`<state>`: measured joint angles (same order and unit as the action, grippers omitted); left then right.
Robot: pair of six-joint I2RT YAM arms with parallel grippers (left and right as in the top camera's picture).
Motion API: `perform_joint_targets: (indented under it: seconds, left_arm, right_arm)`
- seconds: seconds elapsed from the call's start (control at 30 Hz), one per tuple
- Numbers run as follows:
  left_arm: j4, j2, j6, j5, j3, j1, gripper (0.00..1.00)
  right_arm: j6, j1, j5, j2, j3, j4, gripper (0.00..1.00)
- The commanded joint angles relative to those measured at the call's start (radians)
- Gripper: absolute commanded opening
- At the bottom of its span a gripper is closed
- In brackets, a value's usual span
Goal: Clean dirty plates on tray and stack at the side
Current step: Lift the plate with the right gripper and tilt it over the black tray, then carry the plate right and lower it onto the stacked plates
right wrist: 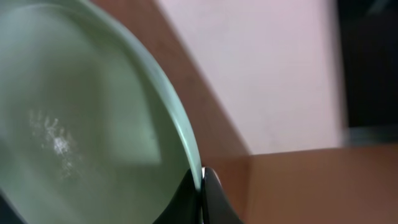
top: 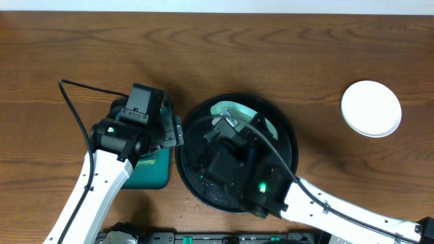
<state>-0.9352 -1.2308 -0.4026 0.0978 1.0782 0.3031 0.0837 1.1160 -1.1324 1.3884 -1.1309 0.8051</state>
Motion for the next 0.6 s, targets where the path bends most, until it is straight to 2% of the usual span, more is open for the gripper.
perform_joint_targets:
  seconds: [0.0,0.07,0.17,0.23,0.43,0.57]
  left_arm:
    - [-0.002,-0.004,0.009,-0.022,0.006,0.004,0.82]
    - [-0.002,-0.004,0.009,-0.024,0.006,0.004,0.82]
    - [-0.002,-0.004,0.009,-0.024,0.006,0.004,0.82]
    - [-0.002,-0.004,0.009,-0.024,0.006,0.004,0.82]
    - [-0.002,-0.004,0.009,-0.024,0.006,0.004,0.82]
    - [-0.002,-0.004,0.009,-0.024,0.006,0.004,0.82]
  right_arm:
    - [-0.133,-0.029,0.118,0.005,-0.014,0.06,0.01]
    - [-0.32,-0.095,0.171,0.005,-0.013,0.085,0.01]
    - [-0.548,-0.224,0.511,0.005,-0.007,0.101,0.01]
    - [-0.644,-0.312,0.665,0.005,0.004,0.093,0.01]
    - [-0.797,-0.549,0.776,-0.027,0.003,0.067,0.01]
    - [-0.816,-0.745,0.853,-0.038,0.003,0.044,0.01]
